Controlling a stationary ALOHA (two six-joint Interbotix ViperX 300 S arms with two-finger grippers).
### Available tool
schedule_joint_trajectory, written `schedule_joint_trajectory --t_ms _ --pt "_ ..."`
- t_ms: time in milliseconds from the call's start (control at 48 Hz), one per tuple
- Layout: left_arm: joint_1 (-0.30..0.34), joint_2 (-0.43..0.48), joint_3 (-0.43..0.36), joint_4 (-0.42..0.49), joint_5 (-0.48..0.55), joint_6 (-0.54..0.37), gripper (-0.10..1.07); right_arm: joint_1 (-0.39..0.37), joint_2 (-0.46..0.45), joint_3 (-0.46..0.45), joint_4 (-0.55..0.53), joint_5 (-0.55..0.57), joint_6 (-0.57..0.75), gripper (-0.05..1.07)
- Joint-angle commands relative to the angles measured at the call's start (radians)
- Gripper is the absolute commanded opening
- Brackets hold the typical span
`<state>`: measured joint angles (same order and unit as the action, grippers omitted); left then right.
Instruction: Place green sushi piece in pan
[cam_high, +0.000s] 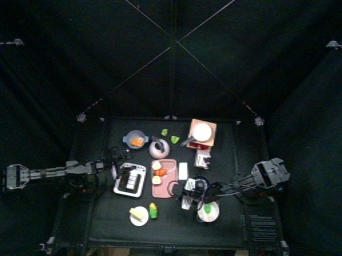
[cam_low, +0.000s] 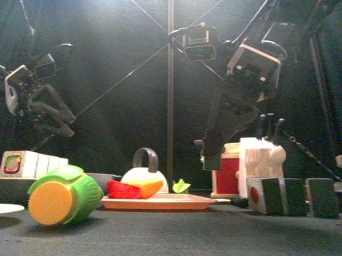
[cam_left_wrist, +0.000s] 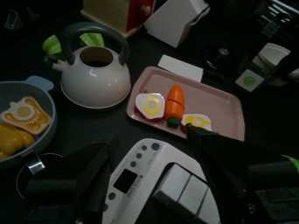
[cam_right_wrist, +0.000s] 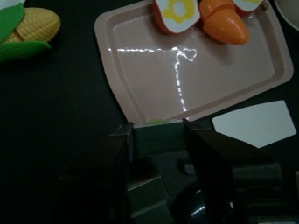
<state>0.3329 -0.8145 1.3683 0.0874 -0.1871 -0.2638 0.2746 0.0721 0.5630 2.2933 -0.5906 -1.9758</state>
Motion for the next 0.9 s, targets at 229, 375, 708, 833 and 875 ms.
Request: schedule_joint_trajectory --t_ms 229,375,708,833,875 --pt "0.003 0.002 -0.038 0.002 -0.009 0.002 0.96 -0.077 -0.170 -0.009 -0.071 -0.100 0.005 0.72" --pt "0.003 0.002 -0.034 0.002 -0.009 0.002 0.96 -0.173 -0.302 0.014 -0.094 -0.126 0.009 0.72" --pt "0.003 0.002 -0.032 0.000 -0.009 0.002 0.96 -0.537 -0.472 0.103 -0.146 -0.118 0.011 0.72" --pt "0.003 0.002 -0.032 0.000 -0.009 0.002 0.96 -0.658 -0.451 0.123 -0.147 -0.063 0.012 0.72" --pt "0.005 0.002 -0.032 0.000 -0.009 0.002 0.96 -0.695 -0.439 0.124 -0.140 -0.026 0.023 0.73"
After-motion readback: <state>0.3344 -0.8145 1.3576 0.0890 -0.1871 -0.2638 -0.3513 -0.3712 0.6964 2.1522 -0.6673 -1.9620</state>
